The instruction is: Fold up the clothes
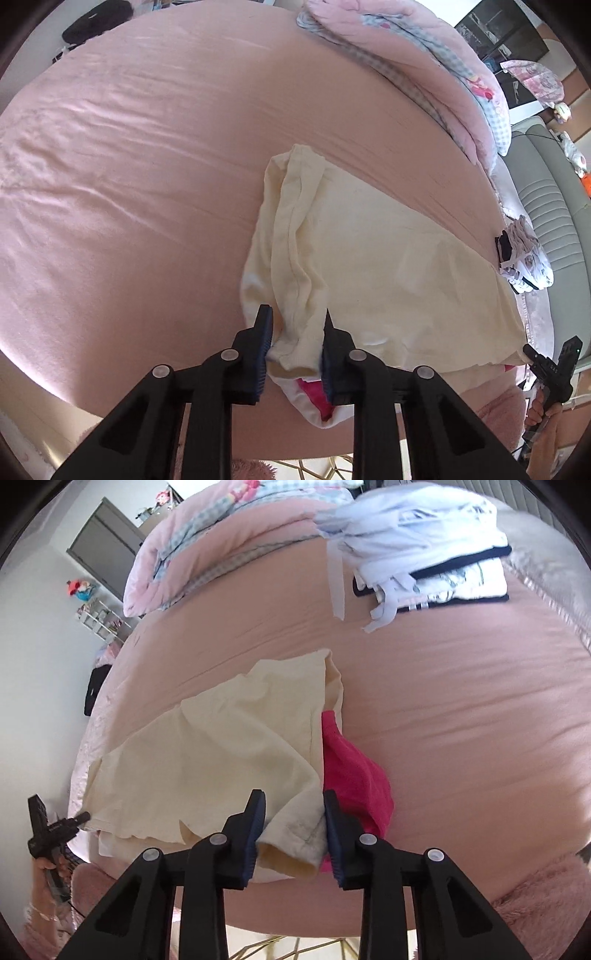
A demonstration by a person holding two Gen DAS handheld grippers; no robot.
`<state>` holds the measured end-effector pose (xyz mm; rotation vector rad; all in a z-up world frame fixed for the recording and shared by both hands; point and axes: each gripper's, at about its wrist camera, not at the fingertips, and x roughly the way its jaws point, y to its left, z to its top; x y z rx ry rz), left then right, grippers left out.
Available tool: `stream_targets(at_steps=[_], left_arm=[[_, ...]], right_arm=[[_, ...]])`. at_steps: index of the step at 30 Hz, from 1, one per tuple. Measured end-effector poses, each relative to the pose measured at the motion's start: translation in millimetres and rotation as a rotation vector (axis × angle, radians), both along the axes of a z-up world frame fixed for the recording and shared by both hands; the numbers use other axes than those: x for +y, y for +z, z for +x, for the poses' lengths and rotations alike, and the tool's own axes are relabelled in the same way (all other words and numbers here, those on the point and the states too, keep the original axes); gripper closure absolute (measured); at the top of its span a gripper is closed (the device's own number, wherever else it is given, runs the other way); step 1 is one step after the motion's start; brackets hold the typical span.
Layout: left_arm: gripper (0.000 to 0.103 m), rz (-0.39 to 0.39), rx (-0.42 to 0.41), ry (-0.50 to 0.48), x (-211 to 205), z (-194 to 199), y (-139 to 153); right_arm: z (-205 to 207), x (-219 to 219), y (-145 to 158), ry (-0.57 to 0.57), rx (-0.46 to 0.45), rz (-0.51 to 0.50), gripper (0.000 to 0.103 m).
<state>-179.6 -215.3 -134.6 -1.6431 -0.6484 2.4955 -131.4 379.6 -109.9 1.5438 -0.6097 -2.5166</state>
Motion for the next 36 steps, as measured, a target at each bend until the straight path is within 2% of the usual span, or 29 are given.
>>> stream_targets(at_steps=[4,8,9,10,12,15,18,20,23,28,29,31,32,33,36], left_arm=[[0.083,0.076,0.008,-0.061,7,3,2],[0.083,0.075,-0.055,-0.043,13,-8,-22],[0.088,0.090,-0.053,-0.024,12,-10,-26],[0.095,0.114,-0.043,-0.011,11,-10,-25],[0.096,0.140,0.002,-0.021,12,-5,-14],[0.096,0.114,0.062,-0.041,12,5,11],[0.096,0.124,0.081,-0.027,1,17,26],[0.096,0.120,0.072,-0.023,-5,23,28],[0.096,0.087,0.033,-0.034,-5,24,11],[0.094,0.168,-0.219,-0.052,-6,18,-59],[0.093,0.185,-0.244,-0.047,-7,18,-67],[0.092,0.211,-0.249,-0.018,-16,18,-68],[0.086,0.204,-0.239,-0.002,-22,18,-64],[0.080,0.182,-0.233,0.014,-28,19,-59],[0.077,0.092,-0.218,0.060,-47,21,-44]], right_arm=[[0,-6,2,0.059,-0.015,0.009,0.073],[-13,-3,-29,0.050,-0.106,-0.035,0.073],[-14,0,-34,0.022,-0.118,-0.061,0.076],[-14,3,-39,-0.008,-0.126,-0.091,0.085],[-10,12,-38,-0.068,-0.101,-0.184,0.090],[0,22,-24,-0.092,-0.042,-0.248,0.094],[9,32,-2,-0.096,0.014,-0.243,0.094],[13,37,8,-0.095,0.041,-0.204,0.094],[18,39,9,-0.070,0.046,-0.131,0.094],[8,40,-38,-0.056,-0.077,0.020,0.094],[7,43,-43,-0.072,-0.091,0.001,0.094],[7,48,-46,-0.097,-0.110,-0.041,0.092],[8,49,-42,-0.083,-0.108,-0.041,0.090],[9,50,-39,-0.070,-0.104,-0.040,0.087],[22,64,-21,-0.056,-0.063,-0.048,0.080]])
